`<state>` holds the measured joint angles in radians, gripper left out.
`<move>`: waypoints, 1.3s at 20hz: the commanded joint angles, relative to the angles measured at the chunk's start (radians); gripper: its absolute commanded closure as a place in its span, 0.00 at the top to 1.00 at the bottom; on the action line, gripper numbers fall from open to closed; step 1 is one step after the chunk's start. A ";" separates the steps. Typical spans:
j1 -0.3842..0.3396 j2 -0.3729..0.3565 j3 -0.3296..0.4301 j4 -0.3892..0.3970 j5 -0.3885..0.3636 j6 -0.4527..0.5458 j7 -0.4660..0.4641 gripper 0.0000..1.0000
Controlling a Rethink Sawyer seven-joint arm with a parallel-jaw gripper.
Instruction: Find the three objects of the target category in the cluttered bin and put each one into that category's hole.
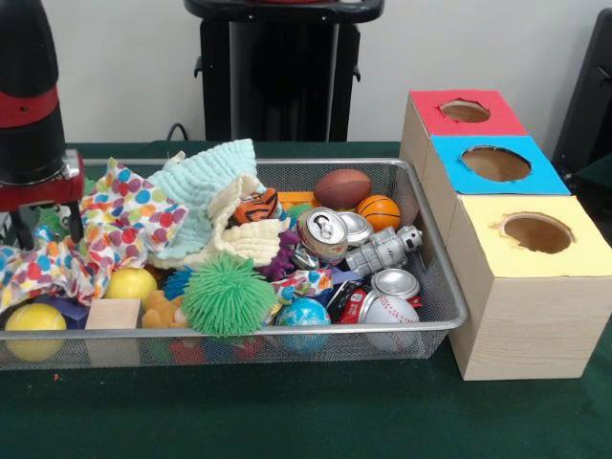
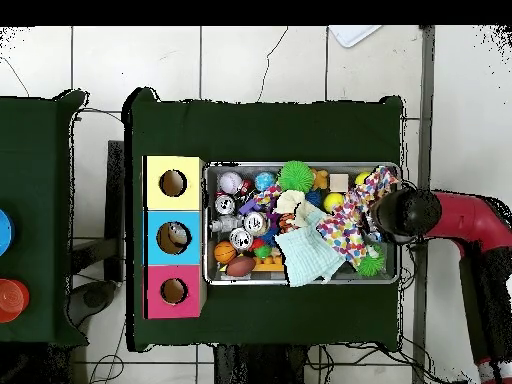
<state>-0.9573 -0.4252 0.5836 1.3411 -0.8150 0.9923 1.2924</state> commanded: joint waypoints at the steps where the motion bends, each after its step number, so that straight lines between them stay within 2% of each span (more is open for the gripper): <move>1: -0.006 0.056 -0.030 0.074 -0.042 -0.066 -0.154 1.00; 7: 0.003 0.069 -0.034 0.069 -0.059 -0.105 -0.152 1.00; 8: 0.012 0.066 -0.045 0.065 -0.073 -0.103 -0.158 0.00; 20: 0.055 0.048 -0.085 0.048 -0.110 -0.105 -0.118 0.00; 24: 0.056 0.012 -0.090 0.073 -0.100 -0.106 -0.108 0.00; 26: 0.060 -0.033 -0.091 0.095 -0.084 -0.081 -0.113 0.00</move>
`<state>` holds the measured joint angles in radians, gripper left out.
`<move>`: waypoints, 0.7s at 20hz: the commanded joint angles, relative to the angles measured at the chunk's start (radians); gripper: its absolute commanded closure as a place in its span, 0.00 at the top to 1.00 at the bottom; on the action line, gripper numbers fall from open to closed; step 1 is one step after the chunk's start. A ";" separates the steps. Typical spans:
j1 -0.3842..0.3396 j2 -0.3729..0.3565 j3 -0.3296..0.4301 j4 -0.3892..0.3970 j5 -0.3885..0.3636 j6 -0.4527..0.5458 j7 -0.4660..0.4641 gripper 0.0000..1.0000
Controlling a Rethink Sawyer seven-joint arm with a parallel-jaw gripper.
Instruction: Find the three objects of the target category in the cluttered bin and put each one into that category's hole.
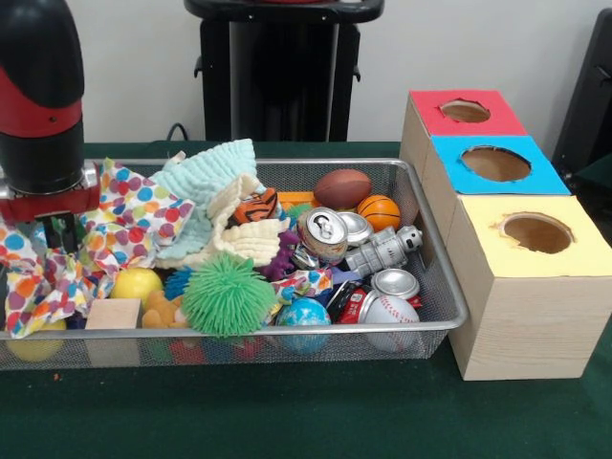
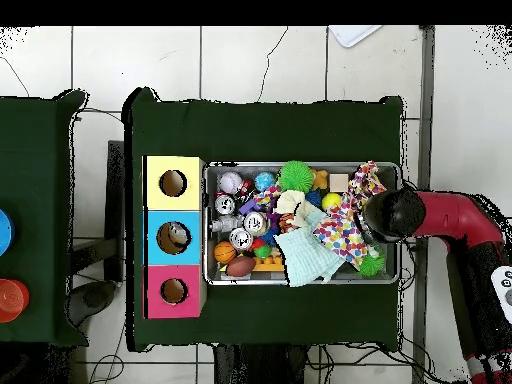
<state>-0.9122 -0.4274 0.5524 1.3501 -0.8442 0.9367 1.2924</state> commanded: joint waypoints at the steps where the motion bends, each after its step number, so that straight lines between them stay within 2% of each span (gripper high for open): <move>1: 0.019 -0.059 -0.060 0.099 -0.043 -0.009 -0.116 0.00; 6: 0.055 -0.172 -0.054 0.150 0.027 0.085 -0.112 0.00; 10: 0.059 -0.255 -0.035 0.233 0.120 0.134 -0.082 0.00; 14: 0.117 -0.368 -0.035 0.325 0.235 0.181 0.034 0.00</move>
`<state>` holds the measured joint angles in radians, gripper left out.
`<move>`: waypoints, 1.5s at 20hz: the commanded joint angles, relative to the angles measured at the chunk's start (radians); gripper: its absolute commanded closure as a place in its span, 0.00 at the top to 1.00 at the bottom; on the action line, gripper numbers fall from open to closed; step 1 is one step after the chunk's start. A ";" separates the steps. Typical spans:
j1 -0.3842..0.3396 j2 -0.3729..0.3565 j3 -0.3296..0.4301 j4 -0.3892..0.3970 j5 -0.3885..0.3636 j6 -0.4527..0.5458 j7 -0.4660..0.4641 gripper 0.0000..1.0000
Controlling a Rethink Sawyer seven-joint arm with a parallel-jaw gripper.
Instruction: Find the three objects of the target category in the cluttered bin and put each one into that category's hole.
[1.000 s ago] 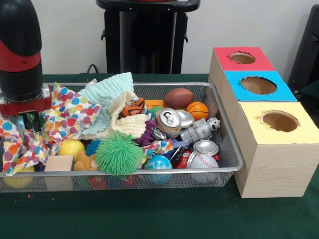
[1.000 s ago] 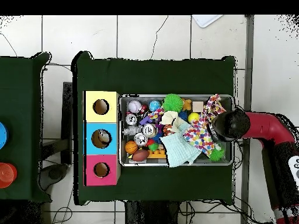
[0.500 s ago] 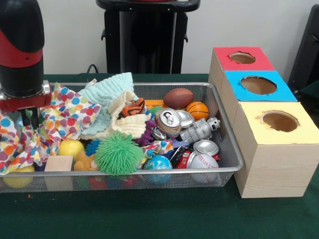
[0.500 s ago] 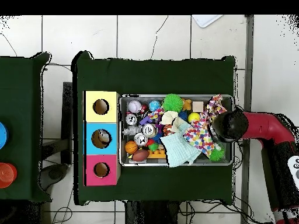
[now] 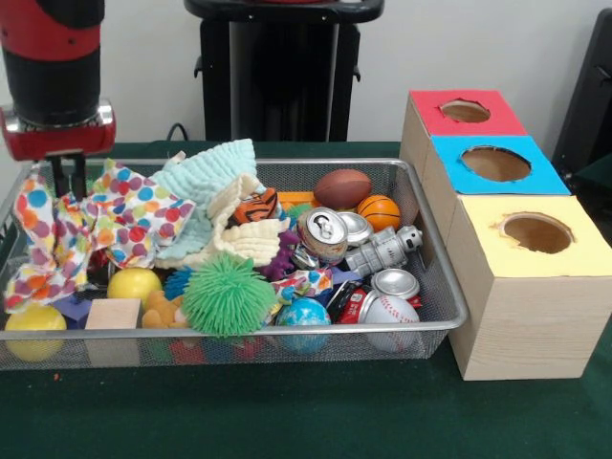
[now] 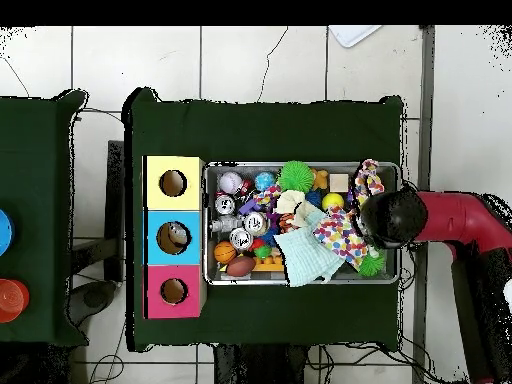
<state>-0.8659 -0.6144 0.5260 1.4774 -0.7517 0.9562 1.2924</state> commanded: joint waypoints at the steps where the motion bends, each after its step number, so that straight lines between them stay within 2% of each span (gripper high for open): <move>1: 0.084 -0.201 -0.013 0.221 0.169 0.158 0.063 0.00; 5: 0.129 -0.251 -0.021 0.312 0.276 0.109 0.172 0.00; 8: 0.173 -0.241 -0.046 0.337 0.320 0.056 0.235 0.00; 11: 0.197 -0.233 -0.067 0.347 0.347 0.009 0.250 0.00; 12: 0.211 -0.230 -0.092 0.347 0.361 -0.008 0.240 1.00; 15: 0.221 -0.224 -0.104 0.342 0.361 -0.013 0.241 1.00; 18: 0.217 -0.220 -0.118 0.330 0.344 -0.036 0.201 1.00; 21: 0.202 -0.207 -0.139 0.280 0.310 -0.027 0.156 1.00; 24: 0.165 -0.189 -0.153 0.238 0.244 -0.025 0.065 1.00; 26: 0.131 -0.149 -0.150 0.195 0.205 -0.043 0.007 1.00; 30: 0.062 -0.085 -0.114 0.124 0.150 -0.056 -0.107 1.00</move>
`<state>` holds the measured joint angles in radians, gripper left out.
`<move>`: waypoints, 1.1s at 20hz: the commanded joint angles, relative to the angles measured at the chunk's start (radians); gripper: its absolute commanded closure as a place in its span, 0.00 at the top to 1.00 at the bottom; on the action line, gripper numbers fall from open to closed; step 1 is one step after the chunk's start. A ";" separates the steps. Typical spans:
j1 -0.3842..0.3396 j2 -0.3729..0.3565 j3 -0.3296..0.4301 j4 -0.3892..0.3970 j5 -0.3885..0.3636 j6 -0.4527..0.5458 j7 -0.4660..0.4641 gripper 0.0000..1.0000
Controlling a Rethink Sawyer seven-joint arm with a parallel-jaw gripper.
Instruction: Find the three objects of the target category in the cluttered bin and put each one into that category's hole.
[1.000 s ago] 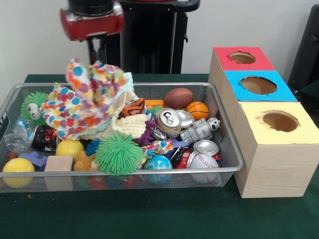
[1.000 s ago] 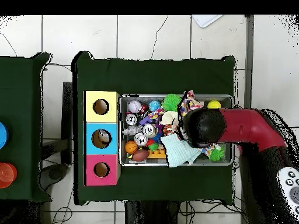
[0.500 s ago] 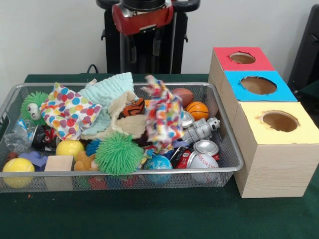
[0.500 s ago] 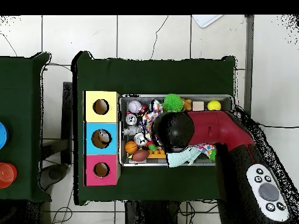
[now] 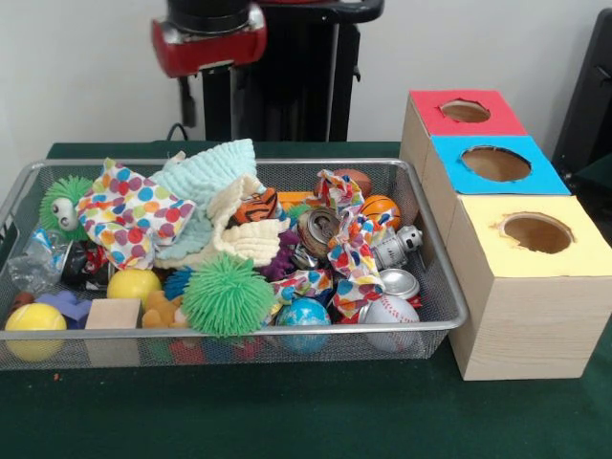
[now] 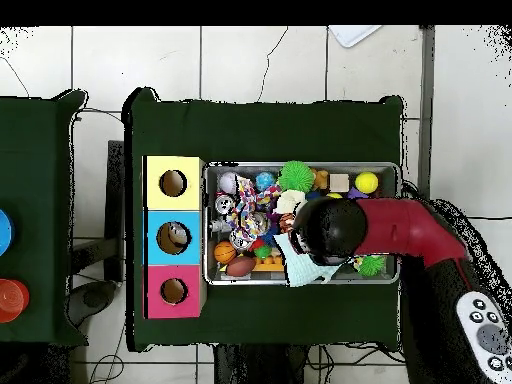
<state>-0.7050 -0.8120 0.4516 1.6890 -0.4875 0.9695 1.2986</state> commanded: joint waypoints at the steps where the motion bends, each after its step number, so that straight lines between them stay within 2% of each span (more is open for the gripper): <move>1: -0.114 0.123 -0.027 -0.099 -0.122 -0.065 -0.137 1.00; 5: -0.145 0.147 0.006 -0.124 -0.143 -0.051 -0.168 1.00; 12: -0.170 0.216 0.050 -0.132 -0.160 -0.081 -0.147 1.00; 16: -0.171 0.282 0.050 -0.146 -0.198 -0.156 -0.111 1.00; 22: -0.177 0.334 0.047 -0.197 -0.239 -0.186 -0.147 1.00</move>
<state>-0.8857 -0.5823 0.4535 1.5609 -0.6563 0.8446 1.2986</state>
